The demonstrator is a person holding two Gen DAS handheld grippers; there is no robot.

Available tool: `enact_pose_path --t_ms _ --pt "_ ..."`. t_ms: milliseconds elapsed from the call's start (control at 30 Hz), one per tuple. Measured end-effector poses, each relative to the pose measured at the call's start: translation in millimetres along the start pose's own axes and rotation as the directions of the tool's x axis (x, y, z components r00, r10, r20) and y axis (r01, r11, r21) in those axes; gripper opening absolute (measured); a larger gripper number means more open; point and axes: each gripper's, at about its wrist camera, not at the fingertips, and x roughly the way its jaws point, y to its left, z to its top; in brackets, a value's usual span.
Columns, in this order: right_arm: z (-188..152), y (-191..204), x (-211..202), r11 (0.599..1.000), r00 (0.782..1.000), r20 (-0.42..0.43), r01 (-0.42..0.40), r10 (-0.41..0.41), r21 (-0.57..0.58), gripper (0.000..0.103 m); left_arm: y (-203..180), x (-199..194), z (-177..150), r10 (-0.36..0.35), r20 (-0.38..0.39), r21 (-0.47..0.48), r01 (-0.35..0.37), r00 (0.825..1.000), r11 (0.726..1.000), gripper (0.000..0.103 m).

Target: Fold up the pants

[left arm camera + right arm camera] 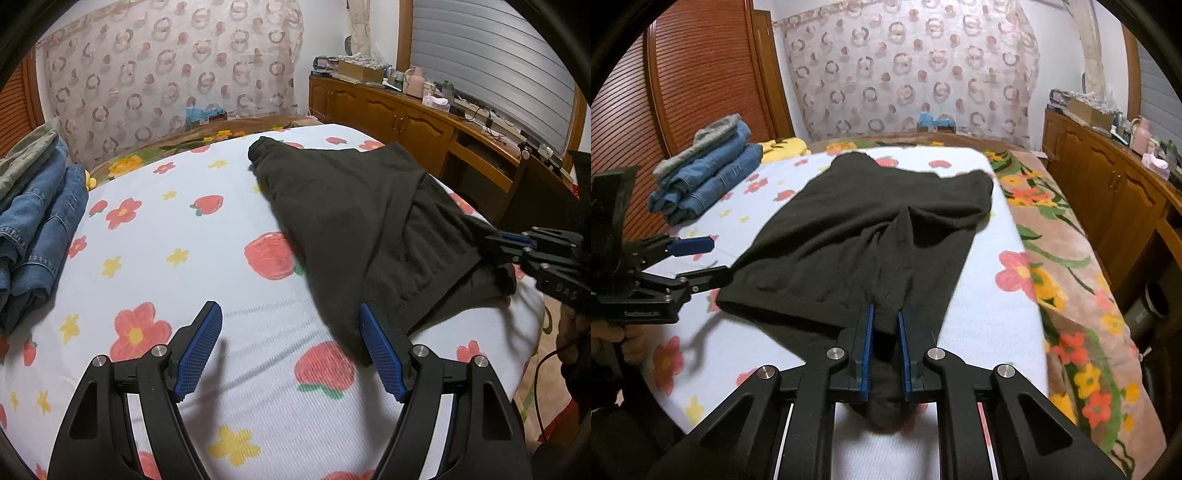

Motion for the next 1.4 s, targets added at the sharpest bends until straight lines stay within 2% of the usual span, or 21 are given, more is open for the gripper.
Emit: enact_pose_path --t_ms 200,267,533,600,767,1033,1267,1333,1400 --pt "-5.3 3.2 -6.6 0.999 0.999 0.012 0.031 -0.031 -0.017 0.013 -4.4 -0.1 1.6 0.001 0.002 0.018 -0.001 1.000 1.000 0.077" --pt "-4.4 5.6 -0.6 0.999 0.999 0.000 0.050 -0.050 -0.018 0.021 -4.8 0.2 1.4 0.000 0.002 0.021 0.000 1.000 1.000 0.077" --pt "2.0 6.9 -3.7 0.999 0.999 0.022 0.032 -0.031 -0.037 0.022 -3.5 -1.8 -2.3 -0.024 0.001 0.013 0.024 1.000 1.000 0.077" --pt "2.2 8.3 -9.2 0.999 0.999 0.040 0.023 -0.022 -0.047 0.008 -4.4 -2.6 -3.4 -0.050 0.002 0.011 0.050 0.999 0.999 0.077" --pt "2.9 7.3 -25.0 0.999 0.996 0.085 0.018 -0.014 -0.038 0.007 -10.5 -3.8 -4.7 -0.076 0.001 0.026 0.075 0.997 0.997 0.077" --pt "-16.6 9.6 -41.6 1.000 0.999 0.046 0.017 -0.017 -0.019 0.007 -15.3 -13.7 -10.8 -0.119 0.010 0.042 0.118 0.993 0.992 0.077" --pt "-27.3 7.4 -26.6 0.999 0.999 -0.032 0.031 -0.030 0.018 0.007 -25.3 -10.8 -14.5 -0.143 -0.015 0.085 0.144 0.990 0.986 0.077" --pt "-25.5 7.1 -25.2 0.999 0.999 -0.030 0.032 -0.031 0.029 0.007 -28.3 -5.6 -12.8 -0.144 -0.026 0.101 0.146 0.989 0.984 0.075" --pt "-21.8 4.4 -26.3 0.999 0.999 -0.017 0.030 -0.029 0.044 0.007 -29.9 -1.3 -11.4 -0.143 -0.034 0.110 0.146 0.989 0.983 0.065"
